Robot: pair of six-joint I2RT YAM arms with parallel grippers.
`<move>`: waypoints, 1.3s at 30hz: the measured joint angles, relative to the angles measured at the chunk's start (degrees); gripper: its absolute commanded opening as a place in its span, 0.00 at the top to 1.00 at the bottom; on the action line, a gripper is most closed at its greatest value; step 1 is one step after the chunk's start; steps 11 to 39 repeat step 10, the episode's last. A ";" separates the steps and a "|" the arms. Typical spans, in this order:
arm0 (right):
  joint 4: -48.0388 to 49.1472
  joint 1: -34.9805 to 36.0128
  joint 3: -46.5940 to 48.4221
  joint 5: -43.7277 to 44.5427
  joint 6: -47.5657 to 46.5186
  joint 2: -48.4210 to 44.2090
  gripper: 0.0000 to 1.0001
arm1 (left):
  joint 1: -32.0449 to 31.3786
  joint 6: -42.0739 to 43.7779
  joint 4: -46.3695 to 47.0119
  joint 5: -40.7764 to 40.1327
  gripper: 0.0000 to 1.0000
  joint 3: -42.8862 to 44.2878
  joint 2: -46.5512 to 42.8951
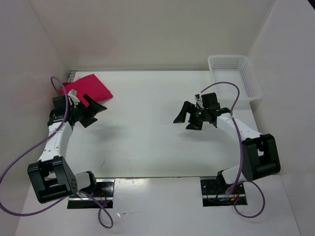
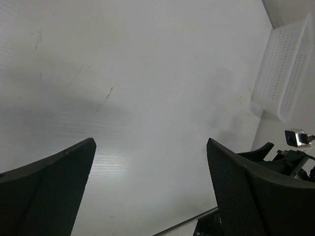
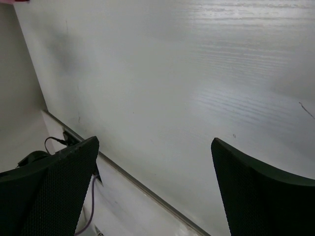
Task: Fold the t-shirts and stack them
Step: Put the neatly folded tshirt into the corner of the board with the left arm
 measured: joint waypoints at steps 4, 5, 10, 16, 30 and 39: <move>-0.31 0.26 -2.34 0.87 0.13 -3.80 0.00 | -0.28 -0.07 0.68 2.56 0.00 -0.02 -0.28; -0.35 0.28 -2.62 0.94 0.13 -4.57 0.00 | -0.55 -0.09 0.85 2.91 0.00 -0.02 -0.28; 0.15 0.33 -3.82 0.13 1.05 -6.84 0.00 | -3.06 -0.24 1.36 2.93 0.00 0.72 -0.20; 0.15 0.33 -3.82 0.13 1.05 -6.84 0.00 | -3.06 -0.24 1.36 2.93 0.00 0.72 -0.20; 0.15 0.33 -3.82 0.13 1.05 -6.84 0.00 | -3.06 -0.24 1.36 2.93 0.00 0.72 -0.20; 0.15 0.33 -3.82 0.13 1.05 -6.84 0.00 | -3.06 -0.24 1.36 2.93 0.00 0.72 -0.20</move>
